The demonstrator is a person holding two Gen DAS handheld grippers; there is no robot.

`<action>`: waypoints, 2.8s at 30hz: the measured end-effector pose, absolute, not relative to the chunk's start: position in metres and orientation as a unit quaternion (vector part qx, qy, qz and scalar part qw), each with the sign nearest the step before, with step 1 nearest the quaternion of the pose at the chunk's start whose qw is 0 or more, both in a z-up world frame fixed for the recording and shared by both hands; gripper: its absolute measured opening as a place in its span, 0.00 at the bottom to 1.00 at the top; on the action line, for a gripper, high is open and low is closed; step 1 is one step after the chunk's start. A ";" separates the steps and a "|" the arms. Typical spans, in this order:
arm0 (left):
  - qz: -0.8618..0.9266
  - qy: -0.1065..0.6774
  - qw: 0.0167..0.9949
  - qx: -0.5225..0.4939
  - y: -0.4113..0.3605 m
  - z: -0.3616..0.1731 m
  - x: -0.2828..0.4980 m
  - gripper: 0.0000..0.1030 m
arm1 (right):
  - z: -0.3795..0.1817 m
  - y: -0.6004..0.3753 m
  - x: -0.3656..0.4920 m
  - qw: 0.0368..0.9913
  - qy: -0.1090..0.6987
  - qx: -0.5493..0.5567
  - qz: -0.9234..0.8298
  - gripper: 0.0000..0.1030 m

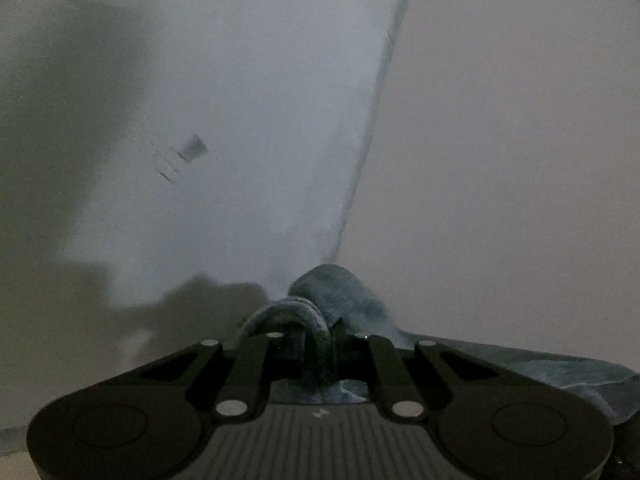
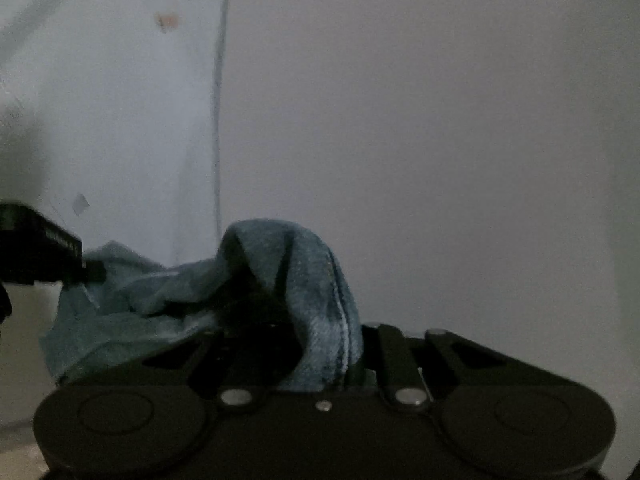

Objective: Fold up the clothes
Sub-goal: 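Grasp the blue jeans from the pile with both grippers and lift them, then carry the lifted jeans with both grippers and lay them on the open mat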

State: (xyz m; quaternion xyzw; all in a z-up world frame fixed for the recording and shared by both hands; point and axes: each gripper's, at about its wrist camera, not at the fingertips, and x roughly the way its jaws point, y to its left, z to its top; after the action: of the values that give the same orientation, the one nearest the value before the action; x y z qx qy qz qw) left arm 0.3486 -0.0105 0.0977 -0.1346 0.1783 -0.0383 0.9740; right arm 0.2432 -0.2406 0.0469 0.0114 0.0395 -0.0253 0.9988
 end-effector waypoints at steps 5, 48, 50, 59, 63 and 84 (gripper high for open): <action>-0.005 0.126 0.978 -0.166 0.017 0.141 0.263 0.11 | 0.091 -0.232 0.182 0.999 -0.015 0.020 0.022 0.15; 0.348 0.399 0.813 -0.243 0.211 -0.032 -0.344 0.21 | -0.102 0.095 -0.136 0.844 0.358 -0.183 0.354 0.45; 0.357 0.394 0.807 -0.255 0.223 -0.032 -0.350 0.22 | -0.102 0.092 -0.133 0.845 0.378 -0.168 0.340 0.46; 0.403 0.357 0.802 -0.258 0.295 -0.024 -0.333 0.38 | -0.063 0.086 -0.077 0.875 0.388 -0.012 0.291 0.62; 0.410 0.358 0.799 -0.255 0.323 -0.032 -0.314 0.45 | -0.091 0.085 -0.049 0.860 0.428 0.053 0.273 0.62; 0.395 0.426 0.776 -0.245 0.435 -0.109 -0.218 0.74 | -0.182 0.182 0.027 0.802 0.569 0.011 0.181 0.70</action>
State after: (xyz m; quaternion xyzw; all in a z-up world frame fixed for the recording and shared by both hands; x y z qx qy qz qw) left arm -0.2181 0.4347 -0.1093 -0.2449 0.4259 0.3948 0.7764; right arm 0.0266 0.1821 -0.1823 0.0112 0.5694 0.1812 0.8018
